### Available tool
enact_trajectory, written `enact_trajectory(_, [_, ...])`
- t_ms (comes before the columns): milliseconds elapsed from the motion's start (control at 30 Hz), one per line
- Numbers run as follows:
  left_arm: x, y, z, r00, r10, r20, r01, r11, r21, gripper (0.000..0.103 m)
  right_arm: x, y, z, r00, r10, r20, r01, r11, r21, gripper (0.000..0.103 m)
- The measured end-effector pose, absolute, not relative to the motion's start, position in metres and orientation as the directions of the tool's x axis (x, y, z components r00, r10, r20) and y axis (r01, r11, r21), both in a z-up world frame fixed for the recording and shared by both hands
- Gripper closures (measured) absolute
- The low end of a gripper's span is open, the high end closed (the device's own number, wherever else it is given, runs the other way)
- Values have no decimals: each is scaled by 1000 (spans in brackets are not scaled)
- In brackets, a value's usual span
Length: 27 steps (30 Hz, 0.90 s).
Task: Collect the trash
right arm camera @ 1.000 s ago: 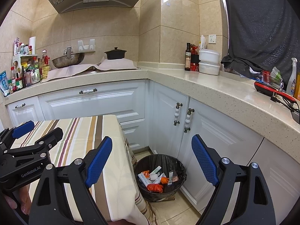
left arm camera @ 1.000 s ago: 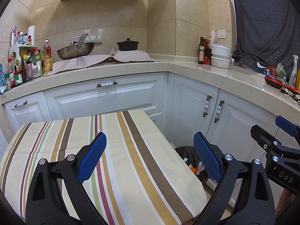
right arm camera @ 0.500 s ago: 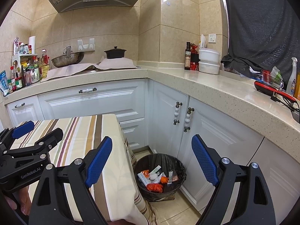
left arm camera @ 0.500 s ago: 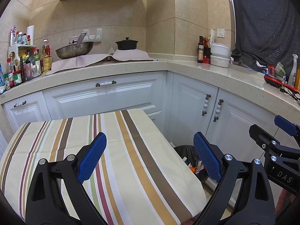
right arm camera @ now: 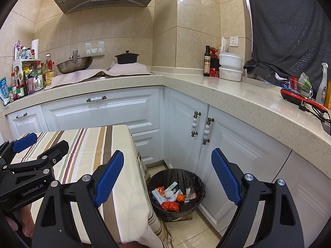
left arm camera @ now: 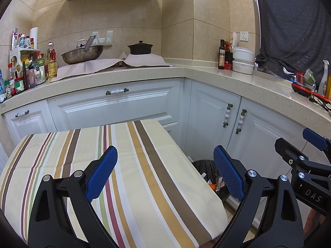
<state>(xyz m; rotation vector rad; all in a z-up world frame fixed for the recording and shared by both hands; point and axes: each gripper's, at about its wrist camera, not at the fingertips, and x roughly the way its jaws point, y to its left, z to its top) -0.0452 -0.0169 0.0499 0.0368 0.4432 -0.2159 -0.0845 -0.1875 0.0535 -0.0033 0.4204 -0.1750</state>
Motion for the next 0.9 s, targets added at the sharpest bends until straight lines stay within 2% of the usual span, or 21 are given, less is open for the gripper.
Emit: enact_trajectory(900, [-43, -15, 46, 877, -200, -438, 216, 976, -13, 10, -83, -191, 52, 898, -167, -407, 166, 985, -39, 19])
